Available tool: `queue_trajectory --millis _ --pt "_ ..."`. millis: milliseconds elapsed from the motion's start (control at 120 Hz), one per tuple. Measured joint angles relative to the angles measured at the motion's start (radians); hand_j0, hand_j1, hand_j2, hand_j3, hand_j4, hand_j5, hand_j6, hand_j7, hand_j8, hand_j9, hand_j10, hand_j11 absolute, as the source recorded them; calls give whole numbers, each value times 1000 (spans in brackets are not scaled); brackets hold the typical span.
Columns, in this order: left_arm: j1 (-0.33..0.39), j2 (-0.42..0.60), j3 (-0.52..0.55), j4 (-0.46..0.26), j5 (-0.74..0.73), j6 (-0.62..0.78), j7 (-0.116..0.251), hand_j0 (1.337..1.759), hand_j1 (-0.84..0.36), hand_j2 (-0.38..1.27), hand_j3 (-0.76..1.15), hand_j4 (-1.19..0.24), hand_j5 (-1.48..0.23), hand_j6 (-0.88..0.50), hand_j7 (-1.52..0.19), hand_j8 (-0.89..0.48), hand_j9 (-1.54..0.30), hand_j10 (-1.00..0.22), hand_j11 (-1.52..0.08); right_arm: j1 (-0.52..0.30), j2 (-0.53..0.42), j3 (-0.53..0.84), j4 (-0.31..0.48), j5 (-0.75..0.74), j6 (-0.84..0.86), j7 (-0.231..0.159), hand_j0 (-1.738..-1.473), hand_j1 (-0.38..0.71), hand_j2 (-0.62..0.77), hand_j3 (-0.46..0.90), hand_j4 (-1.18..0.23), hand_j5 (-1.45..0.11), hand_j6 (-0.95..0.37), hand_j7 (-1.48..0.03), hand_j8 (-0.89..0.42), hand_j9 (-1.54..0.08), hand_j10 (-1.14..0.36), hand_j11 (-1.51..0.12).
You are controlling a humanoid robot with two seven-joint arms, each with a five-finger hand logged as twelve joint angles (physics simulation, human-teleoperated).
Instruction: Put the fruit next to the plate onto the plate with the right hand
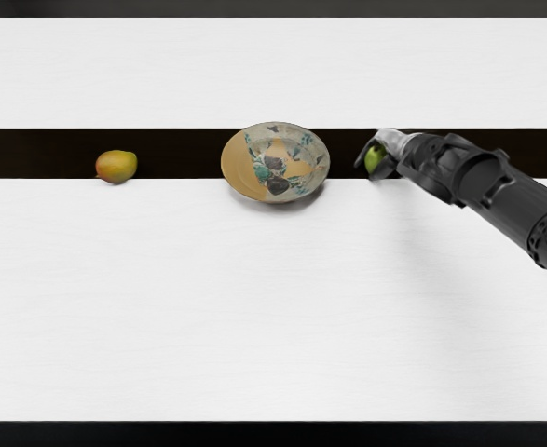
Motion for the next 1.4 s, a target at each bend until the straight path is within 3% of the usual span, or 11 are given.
queue_trajectory --millis 50,142,575,742,817,883,1050,1258,1283,1308,1400 --pt "0 0 0 0 0 0 0 1658 349 0 0 0 0 0 0 0 0 0 0 17 1 50 2 25 28 2 -1645 465 110 0 -760 -882 -220 -1044 -2 -1202 -110 -1377" --pt "0 0 0 0 0 0 0 1658 349 0 0 0 0 0 0 0 0 0 0 81 -44 160 6 52 108 -9 -1644 417 150 1 -780 -1011 -296 -1077 -91 -1198 -244 -1324" --pt "0 0 0 0 0 0 0 1658 349 0 0 0 0 0 0 0 0 0 0 164 -3 259 16 72 179 -32 -1642 431 239 0 -809 -1223 -330 -1128 -128 -1214 -334 -1267" --pt "0 0 1 0 0 0 0 1658 349 0 0 0 0 0 0 0 0 0 0 158 1 262 105 66 167 -33 -1632 408 199 -2 -850 -1156 -391 -1131 -199 -1171 -453 -1215" --pt "0 0 1 0 0 0 0 1658 349 0 0 0 0 0 0 0 0 0 0 155 2 263 129 66 146 -32 -1630 397 223 0 -811 -1061 -408 -1063 -224 -1085 -475 -1122" --pt "0 0 1 0 0 0 0 1658 349 0 0 0 0 0 0 0 0 0 0 146 2 261 139 67 72 -28 -1638 231 162 0 -617 -800 -420 -806 -195 -817 -528 -851" --pt "0 0 0 0 0 0 0 1658 349 0 0 0 0 0 0 0 0 0 0 130 2 258 156 69 7 -29 -1649 -70 68 0 -290 -380 -224 -381 -101 -388 -239 -401" --pt "0 0 0 0 0 0 0 1658 349 0 0 0 0 0 0 0 0 0 0 133 2 276 202 69 77 -32 -1655 -230 22 0 -121 -157 -97 -158 -52 -160 -102 -165" --pt "0 0 0 0 0 0 0 1658 349 0 0 0 0 0 0 0 0 0 0 133 2 296 209 69 126 -32 -1655 -241 19 0 -110 -141 -88 -143 -50 -143 37 -149" --pt "0 0 0 0 0 0 0 1658 349 0 0 0 0 0 0 0 0 0 0 133 -15 330 224 70 200 -32 -1656 -250 16 0 -102 -126 -82 -129 -50 -128 167 -135" --pt "0 0 1 0 0 0 0 1658 349 0 0 0 0 0 0 0 0 0 0 90 -230 472 331 101 372 -32 -1657 -277 8 0 -75 -91 -62 -92 -41 -92 97 -96"
